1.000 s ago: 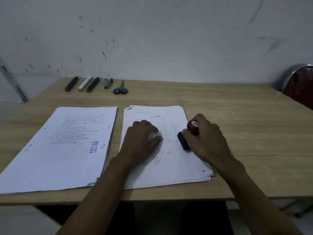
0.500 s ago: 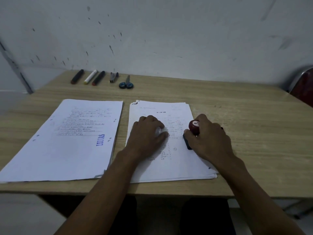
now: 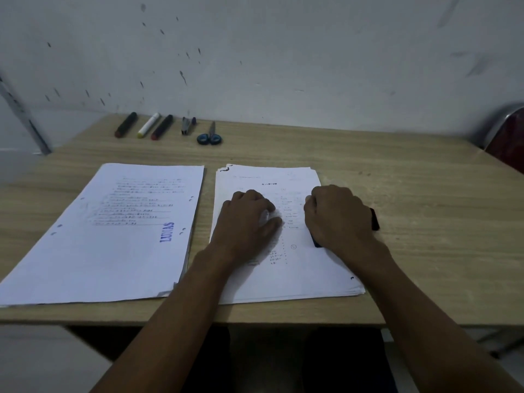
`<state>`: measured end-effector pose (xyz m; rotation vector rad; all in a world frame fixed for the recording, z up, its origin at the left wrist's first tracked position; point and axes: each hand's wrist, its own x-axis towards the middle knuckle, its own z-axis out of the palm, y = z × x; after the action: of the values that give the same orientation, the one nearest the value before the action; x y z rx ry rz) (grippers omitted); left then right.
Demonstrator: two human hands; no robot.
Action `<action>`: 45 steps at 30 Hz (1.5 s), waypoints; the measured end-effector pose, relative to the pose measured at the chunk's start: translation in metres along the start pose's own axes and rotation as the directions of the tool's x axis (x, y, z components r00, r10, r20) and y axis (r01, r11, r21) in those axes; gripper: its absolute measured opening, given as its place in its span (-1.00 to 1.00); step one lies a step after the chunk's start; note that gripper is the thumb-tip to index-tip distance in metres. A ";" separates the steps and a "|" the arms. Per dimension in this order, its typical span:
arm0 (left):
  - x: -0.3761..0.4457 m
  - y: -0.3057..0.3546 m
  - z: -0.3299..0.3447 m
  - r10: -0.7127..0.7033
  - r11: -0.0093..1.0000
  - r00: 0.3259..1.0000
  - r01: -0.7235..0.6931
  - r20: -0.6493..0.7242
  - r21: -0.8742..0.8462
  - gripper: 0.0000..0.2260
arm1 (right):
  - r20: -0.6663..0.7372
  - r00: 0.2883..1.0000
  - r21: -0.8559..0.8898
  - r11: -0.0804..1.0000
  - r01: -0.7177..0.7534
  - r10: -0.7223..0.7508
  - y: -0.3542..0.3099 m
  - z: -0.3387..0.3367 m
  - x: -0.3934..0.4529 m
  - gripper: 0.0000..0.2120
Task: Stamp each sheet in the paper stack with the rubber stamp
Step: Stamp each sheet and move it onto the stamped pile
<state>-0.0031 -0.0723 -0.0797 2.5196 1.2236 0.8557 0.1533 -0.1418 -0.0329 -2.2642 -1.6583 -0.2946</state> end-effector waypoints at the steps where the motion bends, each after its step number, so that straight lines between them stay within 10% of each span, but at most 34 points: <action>1: 0.000 0.000 0.000 -0.003 1.000 1.000 0.003 -0.002 0.000 -0.75 | 0.006 1.000 -0.021 1.000 0.002 -0.002 0.000 0.000 0.000 -0.67; 23: 0.001 -0.001 0.001 -0.022 1.000 1.000 0.021 0.021 0.012 -0.75 | 0.105 0.993 -0.073 0.996 0.059 -0.051 0.000 -0.007 0.000 -0.72; 29: -0.001 0.000 -0.001 -0.020 1.000 0.999 0.020 0.027 0.016 -0.71 | 0.173 0.983 0.247 0.969 0.022 -0.067 0.012 -0.011 0.004 -0.92; 36: 0.000 -0.002 -0.002 -0.032 0.999 0.999 0.032 0.033 -0.009 -0.64 | -0.111 0.948 0.622 0.765 -0.168 0.299 0.050 -0.022 0.003 -0.80; 45: 0.001 -0.002 0.000 -0.016 1.000 1.000 0.016 0.006 -0.016 -0.69 | -0.181 0.868 0.589 0.758 -0.282 0.463 0.102 -0.024 0.015 -0.82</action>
<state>-0.0043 -0.0702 -0.0802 2.4950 1.2284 0.8508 0.2557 -0.1653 -0.0192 -1.9155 -0.9255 -0.0607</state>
